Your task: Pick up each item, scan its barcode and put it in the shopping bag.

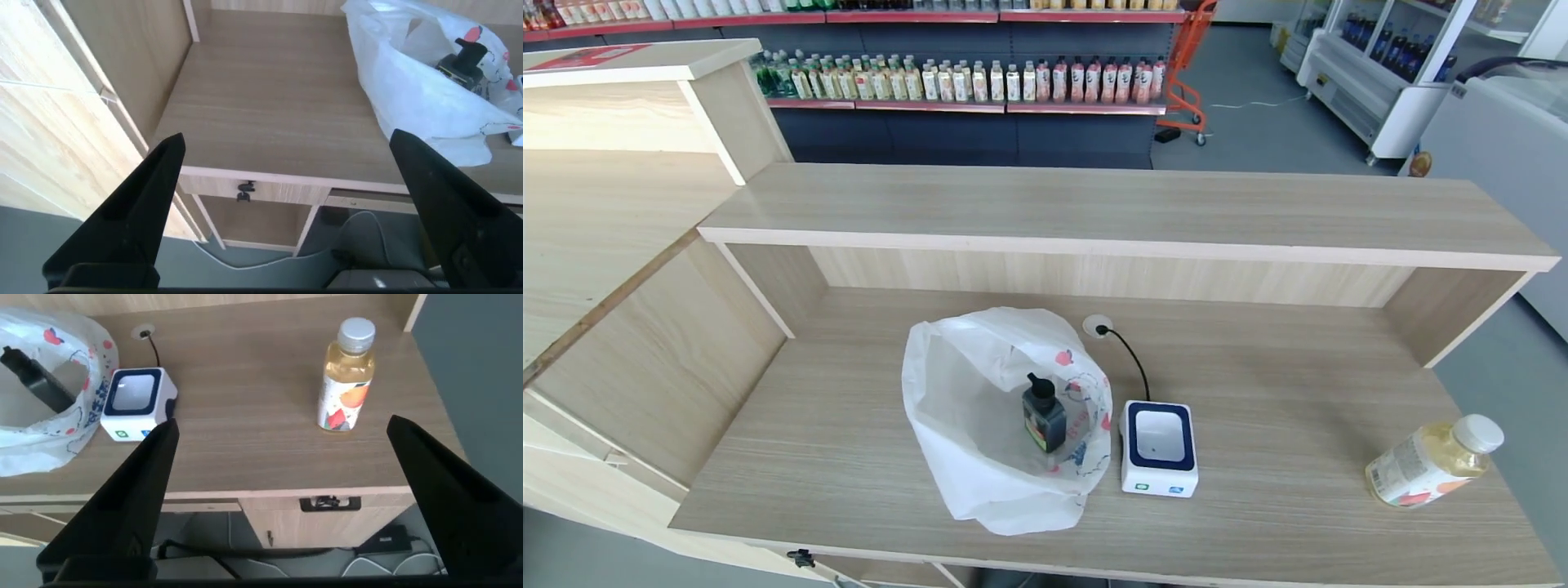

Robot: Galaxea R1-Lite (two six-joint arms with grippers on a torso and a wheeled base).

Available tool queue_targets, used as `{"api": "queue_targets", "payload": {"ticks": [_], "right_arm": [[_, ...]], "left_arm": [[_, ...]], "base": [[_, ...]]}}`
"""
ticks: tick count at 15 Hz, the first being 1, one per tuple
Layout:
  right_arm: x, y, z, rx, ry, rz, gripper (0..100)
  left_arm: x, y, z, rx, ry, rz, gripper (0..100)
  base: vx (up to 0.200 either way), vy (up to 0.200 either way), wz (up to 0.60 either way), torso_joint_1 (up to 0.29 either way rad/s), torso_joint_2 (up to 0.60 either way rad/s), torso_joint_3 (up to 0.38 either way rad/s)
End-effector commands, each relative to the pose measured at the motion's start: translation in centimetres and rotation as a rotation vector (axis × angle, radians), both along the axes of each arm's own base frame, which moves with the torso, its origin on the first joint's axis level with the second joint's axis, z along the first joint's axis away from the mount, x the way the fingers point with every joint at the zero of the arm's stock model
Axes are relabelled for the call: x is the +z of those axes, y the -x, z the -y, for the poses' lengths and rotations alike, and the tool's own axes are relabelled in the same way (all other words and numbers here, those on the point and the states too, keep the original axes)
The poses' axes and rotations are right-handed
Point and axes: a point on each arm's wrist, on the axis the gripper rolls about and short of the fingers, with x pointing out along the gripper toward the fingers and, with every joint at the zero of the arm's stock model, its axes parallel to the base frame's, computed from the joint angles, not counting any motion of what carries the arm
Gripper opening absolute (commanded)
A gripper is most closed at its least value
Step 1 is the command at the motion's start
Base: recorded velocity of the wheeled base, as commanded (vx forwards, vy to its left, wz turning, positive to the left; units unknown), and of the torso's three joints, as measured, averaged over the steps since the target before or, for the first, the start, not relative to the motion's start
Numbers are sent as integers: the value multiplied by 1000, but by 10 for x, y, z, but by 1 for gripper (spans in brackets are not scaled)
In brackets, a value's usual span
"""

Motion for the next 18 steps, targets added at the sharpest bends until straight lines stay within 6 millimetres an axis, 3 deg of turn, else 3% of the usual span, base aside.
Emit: {"api": "queue_targets", "payload": {"ticks": [1, 11, 15, 18], "right_arm": [[0, 0, 0, 0, 0, -3, 100], [0, 0, 0, 0, 0, -3, 100], [0, 0, 0, 3, 8, -5, 100], [0, 0, 0, 2, 9, -5, 100]], "left_arm": [[0, 0, 0, 0, 1, 0, 100], [0, 0, 0, -2, 4, 0, 100], [0, 0, 0, -5, 0, 0, 100], [0, 0, 0, -5, -5, 0, 100]], "base": [[0, -200, 0, -2, 2, 7], [-180, -200, 0, 5, 2, 2], [0, 0, 0, 0, 0, 0], [0, -200, 0, 22, 7, 1]]}}
